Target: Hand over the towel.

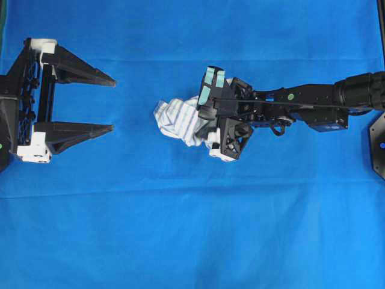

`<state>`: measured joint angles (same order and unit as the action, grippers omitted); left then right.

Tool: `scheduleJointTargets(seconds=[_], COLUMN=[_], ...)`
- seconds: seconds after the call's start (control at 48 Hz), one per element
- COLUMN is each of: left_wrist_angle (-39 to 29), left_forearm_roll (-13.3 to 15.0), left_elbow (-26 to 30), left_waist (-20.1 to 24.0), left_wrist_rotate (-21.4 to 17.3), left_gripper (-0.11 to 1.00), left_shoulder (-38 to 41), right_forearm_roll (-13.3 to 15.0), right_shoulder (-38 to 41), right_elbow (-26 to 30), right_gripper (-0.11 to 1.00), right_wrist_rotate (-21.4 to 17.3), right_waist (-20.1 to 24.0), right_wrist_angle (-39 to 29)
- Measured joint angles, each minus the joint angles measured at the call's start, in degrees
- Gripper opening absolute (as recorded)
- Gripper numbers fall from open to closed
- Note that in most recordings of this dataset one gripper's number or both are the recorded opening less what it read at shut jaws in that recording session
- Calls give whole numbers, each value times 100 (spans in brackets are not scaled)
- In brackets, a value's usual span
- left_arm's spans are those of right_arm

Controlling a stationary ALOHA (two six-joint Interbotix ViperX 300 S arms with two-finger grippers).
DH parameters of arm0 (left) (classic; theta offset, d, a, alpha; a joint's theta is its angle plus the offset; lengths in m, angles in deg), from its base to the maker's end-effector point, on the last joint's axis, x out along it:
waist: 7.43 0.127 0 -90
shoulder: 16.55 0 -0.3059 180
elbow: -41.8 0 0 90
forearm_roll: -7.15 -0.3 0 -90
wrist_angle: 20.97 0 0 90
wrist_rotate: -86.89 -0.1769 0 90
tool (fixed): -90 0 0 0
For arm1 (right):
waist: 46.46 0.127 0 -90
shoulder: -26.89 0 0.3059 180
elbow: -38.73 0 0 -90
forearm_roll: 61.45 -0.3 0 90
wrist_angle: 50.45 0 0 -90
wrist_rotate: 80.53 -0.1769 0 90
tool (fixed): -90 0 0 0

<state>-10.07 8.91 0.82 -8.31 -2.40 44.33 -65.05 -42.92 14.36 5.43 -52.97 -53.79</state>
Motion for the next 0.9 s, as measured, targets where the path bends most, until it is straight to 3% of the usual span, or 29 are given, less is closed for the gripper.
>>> scheduleJointTargets(seconds=[0.125,0.333,0.709,0.896], left_wrist_angle=[0,9,79,193], left_forearm_roll=[-9,-9,-9,0], left_elbow=[0,-9,-44,-97], left_waist=[0,0,0,9], left_wrist_rotate=[0,0,-9,-9], left_gripper=[92,92,92,92], left_shoulder=[0,0,0,0], right_forearm_roll=[0,0,18,246], right_shoulder=[-413,-1749,-3788,-4351], right_elbow=[-158,-545,-1573,-1793], right_gripper=[70,71,71,71], right_wrist_rotate=[0,0,62,79], right_waist=[9,0,105,369], right_wrist_angle=[0,105,1608,2145])
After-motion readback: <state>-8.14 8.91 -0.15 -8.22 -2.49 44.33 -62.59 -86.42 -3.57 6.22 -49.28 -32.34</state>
